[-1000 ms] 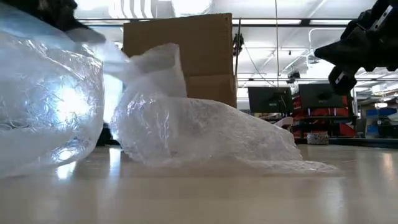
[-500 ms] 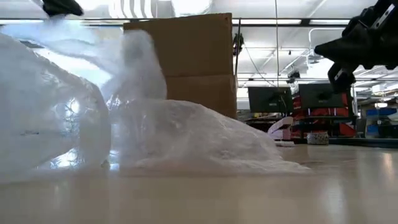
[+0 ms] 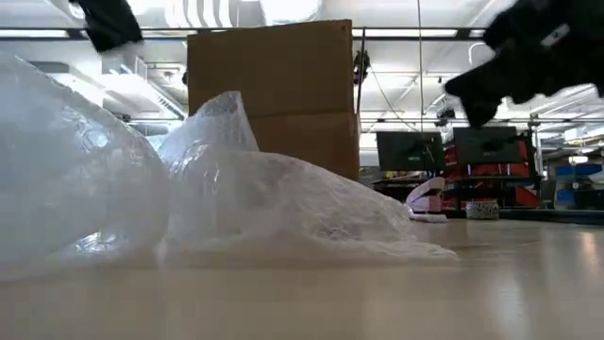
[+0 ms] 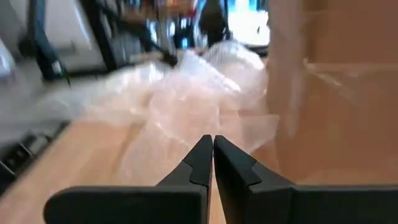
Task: Wrap mug
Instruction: Prepare the top transparent bubble wrap
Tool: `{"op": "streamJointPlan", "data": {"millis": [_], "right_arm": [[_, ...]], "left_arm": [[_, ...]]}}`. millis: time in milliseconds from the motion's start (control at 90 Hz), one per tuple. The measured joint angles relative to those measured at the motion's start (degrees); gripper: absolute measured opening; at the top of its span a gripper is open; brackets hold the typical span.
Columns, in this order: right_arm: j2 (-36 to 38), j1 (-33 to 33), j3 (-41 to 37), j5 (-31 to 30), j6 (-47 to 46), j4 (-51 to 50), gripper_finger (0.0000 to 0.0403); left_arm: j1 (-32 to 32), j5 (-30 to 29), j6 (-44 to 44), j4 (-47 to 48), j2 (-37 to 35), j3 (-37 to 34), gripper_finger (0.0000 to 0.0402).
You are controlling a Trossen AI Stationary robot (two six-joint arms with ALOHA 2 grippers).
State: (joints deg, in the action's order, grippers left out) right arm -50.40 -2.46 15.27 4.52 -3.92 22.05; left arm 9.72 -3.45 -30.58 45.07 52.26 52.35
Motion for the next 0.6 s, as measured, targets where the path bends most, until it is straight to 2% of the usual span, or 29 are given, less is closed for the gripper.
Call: {"op": "streamJointPlan", "data": {"millis": [122, 256, 600], "right_arm": [[-14.05, -0.71, 8.84, 0.61, 5.00, -3.15, 0.0000], [-26.42, -0.68, 16.23, 3.19, 6.57, -3.87, 0.0000], [-48.62, -1.17, 26.22, 2.96, 3.97, -3.87, 0.0000]], "left_arm": [[0.85, 2.46, -1.57, -14.35, 1.89, -6.99, 0.0004], [1.14, 1.88, -2.19, -20.56, 5.98, -12.71, 0.0002], [1.14, -2.07, -3.61, -22.84, 15.30, -18.63, 0.0001]]}}
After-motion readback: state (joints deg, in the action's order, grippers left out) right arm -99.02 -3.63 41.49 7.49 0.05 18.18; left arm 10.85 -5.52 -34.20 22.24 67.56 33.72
